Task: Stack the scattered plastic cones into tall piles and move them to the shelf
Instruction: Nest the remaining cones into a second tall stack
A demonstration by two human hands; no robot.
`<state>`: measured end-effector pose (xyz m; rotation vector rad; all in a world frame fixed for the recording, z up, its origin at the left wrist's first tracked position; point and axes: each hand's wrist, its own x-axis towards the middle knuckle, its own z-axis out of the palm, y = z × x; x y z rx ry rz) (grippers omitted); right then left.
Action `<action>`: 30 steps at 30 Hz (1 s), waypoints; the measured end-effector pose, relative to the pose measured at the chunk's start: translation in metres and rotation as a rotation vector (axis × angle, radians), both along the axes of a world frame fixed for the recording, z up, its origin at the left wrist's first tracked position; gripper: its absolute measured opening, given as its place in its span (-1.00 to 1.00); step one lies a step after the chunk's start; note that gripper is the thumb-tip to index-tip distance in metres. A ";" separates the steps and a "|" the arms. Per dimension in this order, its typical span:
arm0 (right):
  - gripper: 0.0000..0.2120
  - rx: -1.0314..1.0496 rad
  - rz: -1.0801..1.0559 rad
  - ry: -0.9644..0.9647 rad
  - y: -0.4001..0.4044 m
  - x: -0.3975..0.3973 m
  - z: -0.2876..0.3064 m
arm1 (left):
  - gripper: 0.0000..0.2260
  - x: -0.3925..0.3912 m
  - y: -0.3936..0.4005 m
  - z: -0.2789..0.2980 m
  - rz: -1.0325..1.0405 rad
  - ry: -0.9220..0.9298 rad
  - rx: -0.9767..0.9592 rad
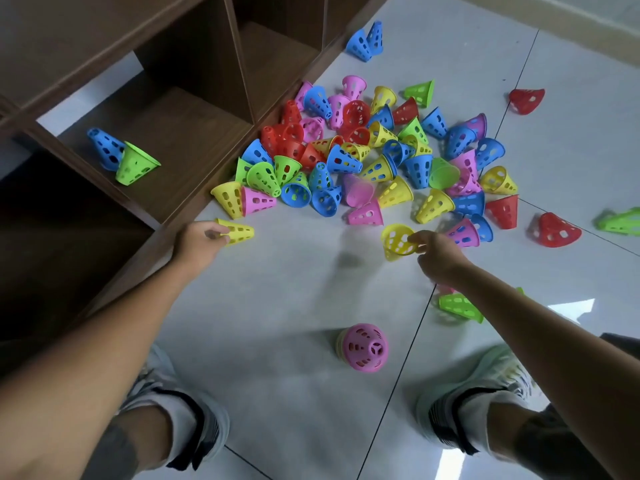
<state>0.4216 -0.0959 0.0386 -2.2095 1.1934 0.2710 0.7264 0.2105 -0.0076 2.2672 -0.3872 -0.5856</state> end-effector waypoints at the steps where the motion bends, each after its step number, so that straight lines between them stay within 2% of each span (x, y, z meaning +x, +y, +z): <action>1: -0.58 0.006 0.005 -0.020 0.003 -0.001 0.004 | -0.93 -0.007 0.000 0.003 0.013 0.031 -0.039; 5: -0.79 0.096 0.043 -0.121 0.014 -0.004 0.022 | -0.81 -0.031 0.004 0.013 0.005 0.050 -0.089; 9: -0.90 0.196 0.123 -0.188 0.027 -0.010 0.043 | -0.85 -0.058 -0.001 0.030 0.031 0.198 -0.246; 12: -0.84 0.363 0.122 -0.245 0.036 -0.018 0.062 | -0.85 -0.077 -0.007 0.047 0.029 0.347 -0.386; 17: -0.73 0.818 0.066 -0.370 0.048 -0.042 0.091 | -0.77 -0.099 -0.013 0.084 -0.070 0.590 -0.520; 22: -0.76 1.103 0.122 -0.306 0.062 -0.061 0.091 | -0.71 -0.120 -0.019 0.111 -0.182 0.802 -0.582; 25: -0.75 1.151 0.149 -0.229 0.072 -0.067 0.086 | -0.65 -0.133 -0.024 0.120 -0.274 0.869 -0.559; 30: -0.74 1.139 0.171 -0.066 0.085 -0.077 0.066 | -0.79 -0.157 -0.033 0.126 -0.373 0.904 -0.512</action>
